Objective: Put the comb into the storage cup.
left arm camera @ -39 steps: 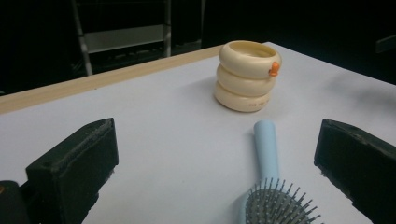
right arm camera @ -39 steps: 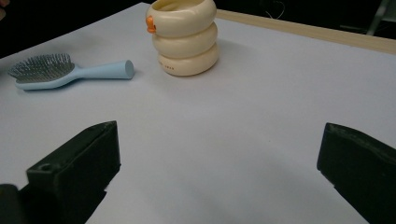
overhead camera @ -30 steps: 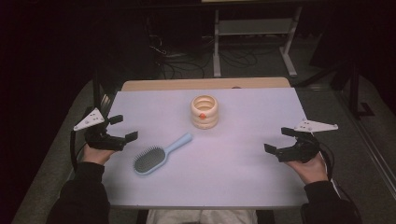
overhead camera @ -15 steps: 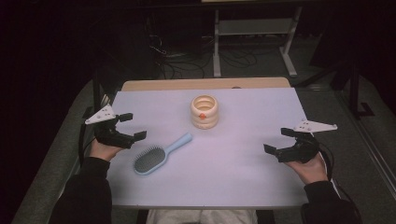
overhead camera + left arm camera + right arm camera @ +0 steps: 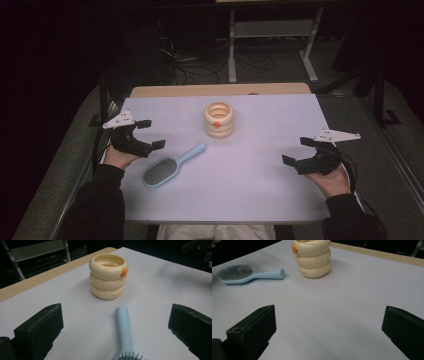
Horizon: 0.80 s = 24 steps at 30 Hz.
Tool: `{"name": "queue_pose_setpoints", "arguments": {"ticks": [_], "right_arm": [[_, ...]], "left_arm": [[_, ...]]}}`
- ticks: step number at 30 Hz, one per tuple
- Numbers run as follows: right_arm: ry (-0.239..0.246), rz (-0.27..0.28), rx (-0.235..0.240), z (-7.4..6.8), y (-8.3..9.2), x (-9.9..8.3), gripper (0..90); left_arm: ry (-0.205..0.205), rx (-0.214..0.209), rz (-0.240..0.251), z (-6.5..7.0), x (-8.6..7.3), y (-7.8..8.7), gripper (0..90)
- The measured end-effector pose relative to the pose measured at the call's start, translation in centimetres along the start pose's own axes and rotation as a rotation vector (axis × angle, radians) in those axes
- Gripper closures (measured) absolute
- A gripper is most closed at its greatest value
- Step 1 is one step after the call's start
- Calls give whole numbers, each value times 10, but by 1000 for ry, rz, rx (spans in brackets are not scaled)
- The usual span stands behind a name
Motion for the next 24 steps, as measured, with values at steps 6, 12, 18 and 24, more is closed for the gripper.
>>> {"name": "queue_pose_setpoints", "arguments": {"ticks": [6,12,18,24], "right_arm": [[4,-4,1,0,0,0,0],[5,-7,5,-1,-1,0,0],[8,-13,7,-1,-1,0,0],[8,-16,11,-2,-2,0,0]], "left_arm": [[-8,-19,-25,2,2,-9,0],[-19,-41,-43,6,5,-17,0],[-28,-67,-69,10,7,-28,0],[-37,-93,-100,14,10,-40,0]]}}
Point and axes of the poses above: each handheld gripper's, and its own axes: y roughly backward along the jaws, x roughly out of its top, z roughly to its right, the point moved 1 cm from there along -y, roughly forward along the jaws, and after that the axes turned 1 degree about -x, right-handed, at the moved point
